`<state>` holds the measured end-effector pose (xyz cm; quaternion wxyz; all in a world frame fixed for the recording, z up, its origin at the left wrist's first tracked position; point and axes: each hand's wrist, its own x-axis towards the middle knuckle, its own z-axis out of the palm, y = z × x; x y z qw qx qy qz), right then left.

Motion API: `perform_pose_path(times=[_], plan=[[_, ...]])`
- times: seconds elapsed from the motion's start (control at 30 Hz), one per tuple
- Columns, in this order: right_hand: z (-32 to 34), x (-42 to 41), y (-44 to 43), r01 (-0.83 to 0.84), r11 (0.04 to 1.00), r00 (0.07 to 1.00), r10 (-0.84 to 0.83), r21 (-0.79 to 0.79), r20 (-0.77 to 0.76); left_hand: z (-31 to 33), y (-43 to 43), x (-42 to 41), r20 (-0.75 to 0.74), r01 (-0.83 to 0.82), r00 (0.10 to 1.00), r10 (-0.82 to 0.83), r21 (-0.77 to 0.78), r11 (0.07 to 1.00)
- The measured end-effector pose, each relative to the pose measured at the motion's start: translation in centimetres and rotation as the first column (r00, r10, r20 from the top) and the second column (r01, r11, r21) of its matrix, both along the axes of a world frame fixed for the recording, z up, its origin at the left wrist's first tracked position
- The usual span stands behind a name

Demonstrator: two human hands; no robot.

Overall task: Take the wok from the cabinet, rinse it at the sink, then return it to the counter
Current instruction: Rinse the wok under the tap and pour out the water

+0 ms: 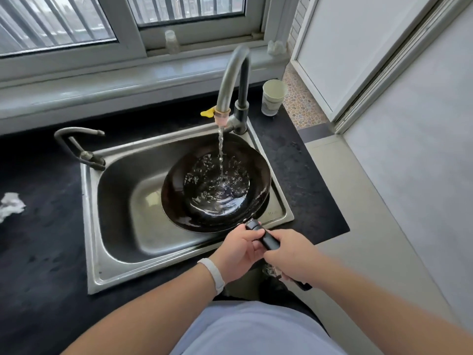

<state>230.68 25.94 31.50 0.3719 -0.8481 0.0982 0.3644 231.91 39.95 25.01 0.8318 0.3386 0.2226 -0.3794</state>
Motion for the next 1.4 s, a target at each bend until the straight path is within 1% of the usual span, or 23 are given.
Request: perform_pose_path(times=[0.2, 0.4, 0.47, 0.6, 0.7, 0.83, 1.03, 1.17, 1.27, 1.4], plan=[[0.3, -0.5, 0.7, -0.03, 0.995, 0.999, 0.033, -0.098, 0.022, 0.4, 0.5, -0.5, -0.012, 0.021, 1.0, -0.023, -0.107, 0.994], [0.0, -1.1, 1.4, -0.053, 0.978, 0.992, 0.075, -0.201, 0.1, -0.1, 0.6, 0.0, -0.066, 0.019, 0.997, -0.027, -0.117, 0.993], [0.1, -1.3, 1.3, -0.034, 0.976, 0.991, 0.061, -0.215, 0.119, 0.1, 0.3, 0.2, -0.073, 0.018, 0.997, -0.027, -0.128, 0.992], [0.2, -1.3, 1.0, -0.048, 0.972, 0.985, 0.084, -0.228, 0.152, 1.0, -0.2, 0.6, -0.068, 0.005, 0.998, -0.017, -0.164, 0.987], [0.0, -1.0, 0.4, -0.052, 0.973, 0.986, 0.086, -0.226, 0.145, 0.6, -0.5, 0.6, -0.055, 0.011, 0.998, -0.02, -0.153, 0.988], [-0.5, -0.7, -0.2, -0.049, 0.986, 0.994, 0.064, -0.161, 0.091, -0.1, -0.7, 0.2, -0.031, 0.014, 0.999, -0.018, -0.109, 0.994], [-1.3, 0.2, -0.4, -0.009, 1.0, 1.0, 0.009, 0.002, 0.001, -1.1, -0.3, -0.2, -0.025, -0.045, 0.999, 0.045, 0.001, 0.999], [-1.7, 1.2, 0.2, 0.016, 0.991, 0.994, -0.002, 0.13, -0.106, -1.6, 0.2, -0.3, -0.054, -0.129, 0.99, 0.133, 0.078, 0.989], [-2.0, 2.1, 0.7, 0.052, 0.981, 0.981, -0.015, 0.187, -0.194, -2.1, 0.6, -0.3, -0.088, -0.205, 0.972, 0.22, 0.15, 0.967], [-2.7, 2.8, 1.6, 0.086, 0.966, 0.966, -0.022, 0.243, -0.257, -1.8, 1.1, -0.3, -0.058, -0.248, 0.961, 0.27, 0.25, 0.936]])
